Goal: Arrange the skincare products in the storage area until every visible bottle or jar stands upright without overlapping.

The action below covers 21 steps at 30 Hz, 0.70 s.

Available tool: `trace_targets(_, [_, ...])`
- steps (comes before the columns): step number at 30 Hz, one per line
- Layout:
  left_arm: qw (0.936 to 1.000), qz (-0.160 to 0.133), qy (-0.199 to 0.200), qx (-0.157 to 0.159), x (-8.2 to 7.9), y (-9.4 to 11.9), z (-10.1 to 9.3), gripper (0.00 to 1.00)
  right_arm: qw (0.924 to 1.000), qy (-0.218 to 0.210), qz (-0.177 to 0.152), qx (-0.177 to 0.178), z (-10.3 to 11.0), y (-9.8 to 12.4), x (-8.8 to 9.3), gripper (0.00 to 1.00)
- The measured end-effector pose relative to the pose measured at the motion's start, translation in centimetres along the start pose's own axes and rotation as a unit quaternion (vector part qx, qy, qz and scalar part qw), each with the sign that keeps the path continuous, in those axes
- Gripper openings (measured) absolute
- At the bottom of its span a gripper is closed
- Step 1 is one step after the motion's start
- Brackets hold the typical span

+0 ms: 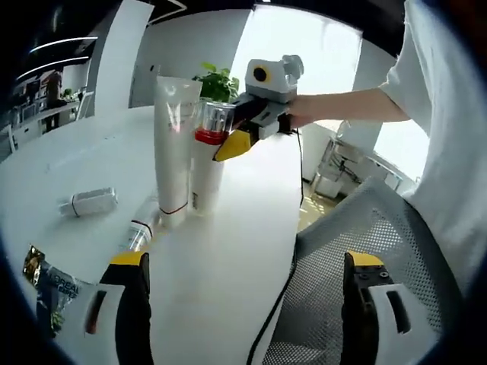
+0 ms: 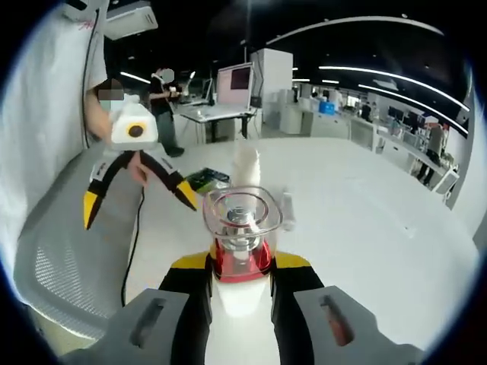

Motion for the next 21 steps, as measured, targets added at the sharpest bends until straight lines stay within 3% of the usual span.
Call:
trace_targets(11, [0.9992,0.002,0.039,-0.005,0.3,1.1,0.6,0.96,1.0000,0.003,-0.002,0.000,-1.0,-0.2,0.0,0.29])
trace_targets(13, [0.9992,0.000,0.038,-0.011,0.1,1.1,0.6,0.92,1.0000,-0.001,-0.004,0.000,-1.0,-0.2,0.0,0.29])
trace_targets(18, [0.9981,-0.015,0.060,-0.001,-0.6,1.0,0.3,0.93,1.0000,-0.002,-0.001,0.002,-1.0,-0.3,0.0,0.29])
trace_targets(21, [0.9966,-0.023,0.078,-0.009,-1.2,0.9,0.2,0.99,0.9995,-0.006,0.032,-0.001,-0.7,-0.4,1.0,0.37])
Point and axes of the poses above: the point that each gripper's makers call its tool centre point, and the gripper's own axes: y roughly backward along the fingers, z roughly to its left, x roughly out of its underside, the point moved 1 cm from there along y, roughly backward along the fingers, and after that the axes turned 3 degrees about y, right-handed, at the moved point
